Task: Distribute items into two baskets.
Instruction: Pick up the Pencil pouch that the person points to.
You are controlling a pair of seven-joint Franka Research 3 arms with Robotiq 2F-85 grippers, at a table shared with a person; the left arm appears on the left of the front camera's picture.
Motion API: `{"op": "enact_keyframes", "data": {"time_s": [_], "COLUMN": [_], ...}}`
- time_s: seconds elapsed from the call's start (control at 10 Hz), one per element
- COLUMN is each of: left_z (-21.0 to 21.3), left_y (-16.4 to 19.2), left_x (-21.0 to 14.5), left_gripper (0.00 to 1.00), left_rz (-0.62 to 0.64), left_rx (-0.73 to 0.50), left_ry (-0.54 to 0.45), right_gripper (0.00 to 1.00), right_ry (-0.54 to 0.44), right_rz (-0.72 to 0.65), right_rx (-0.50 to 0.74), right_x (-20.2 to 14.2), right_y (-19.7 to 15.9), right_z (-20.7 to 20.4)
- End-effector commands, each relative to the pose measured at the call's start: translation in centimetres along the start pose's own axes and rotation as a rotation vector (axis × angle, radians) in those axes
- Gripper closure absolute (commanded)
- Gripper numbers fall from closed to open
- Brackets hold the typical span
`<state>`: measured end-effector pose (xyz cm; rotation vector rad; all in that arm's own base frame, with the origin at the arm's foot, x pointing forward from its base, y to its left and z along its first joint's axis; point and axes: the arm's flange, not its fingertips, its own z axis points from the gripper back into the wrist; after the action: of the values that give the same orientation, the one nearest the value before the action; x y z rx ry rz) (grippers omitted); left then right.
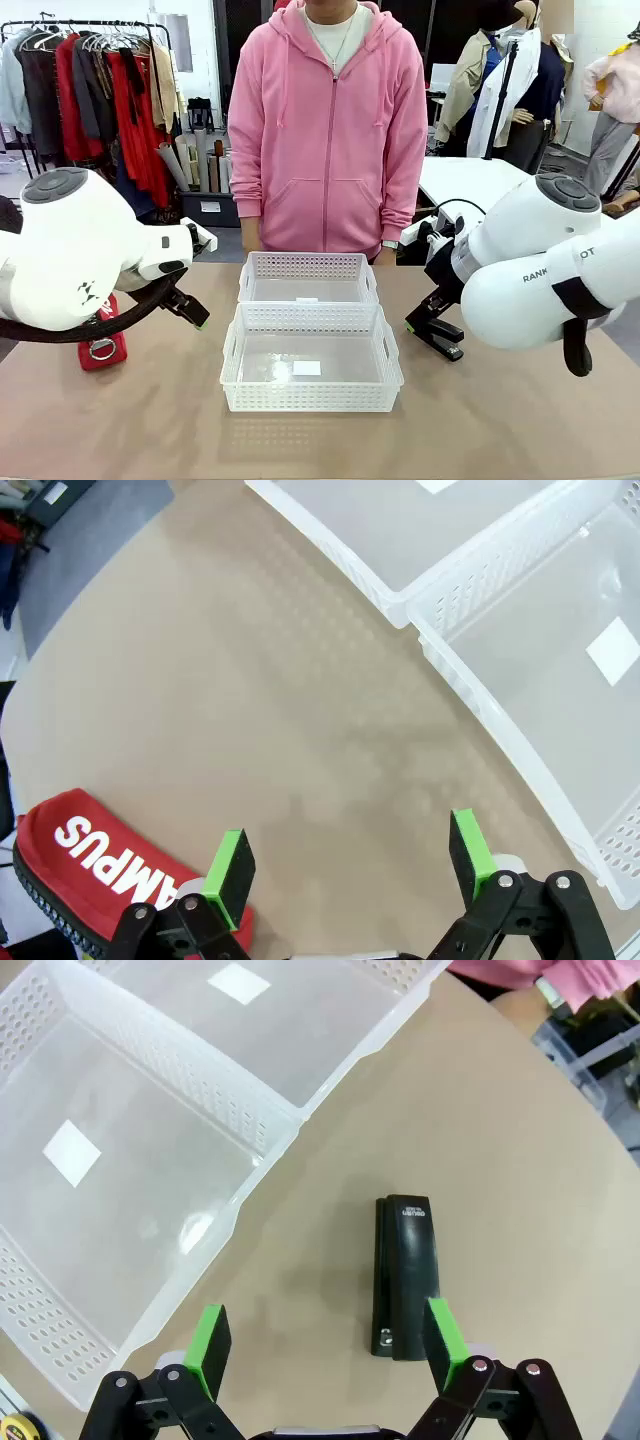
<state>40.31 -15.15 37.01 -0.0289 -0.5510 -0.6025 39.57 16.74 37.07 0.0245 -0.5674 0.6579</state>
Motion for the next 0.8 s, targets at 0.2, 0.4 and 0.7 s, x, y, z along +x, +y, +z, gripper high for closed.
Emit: {"op": "enact_keyframes", "data": {"time_s": [0.2, 0.4, 0.7], "left_z": [0.01, 0.01, 0.01], "left_y": [0.0, 0.0, 0.0], "left_x": [0.01, 0.01, 0.01], "left_gripper": [0.0, 0.0, 0.0], "left_rz": [0.0, 0.0, 0.0], "left_rx": [0.0, 0.0, 0.0], "left_ry": [0.0, 0.0, 0.0], "right_gripper": [0.0, 0.0, 0.0], "right_ry": [0.0, 0.0, 0.0], "right_rz": [0.0, 0.0, 0.0], "right_rx": [0.0, 0.0, 0.0], "right_x": [0.0, 0.0, 0.0], "right_y": [0.0, 0.0, 0.0], "right_z": [0.0, 0.0, 0.0]}}
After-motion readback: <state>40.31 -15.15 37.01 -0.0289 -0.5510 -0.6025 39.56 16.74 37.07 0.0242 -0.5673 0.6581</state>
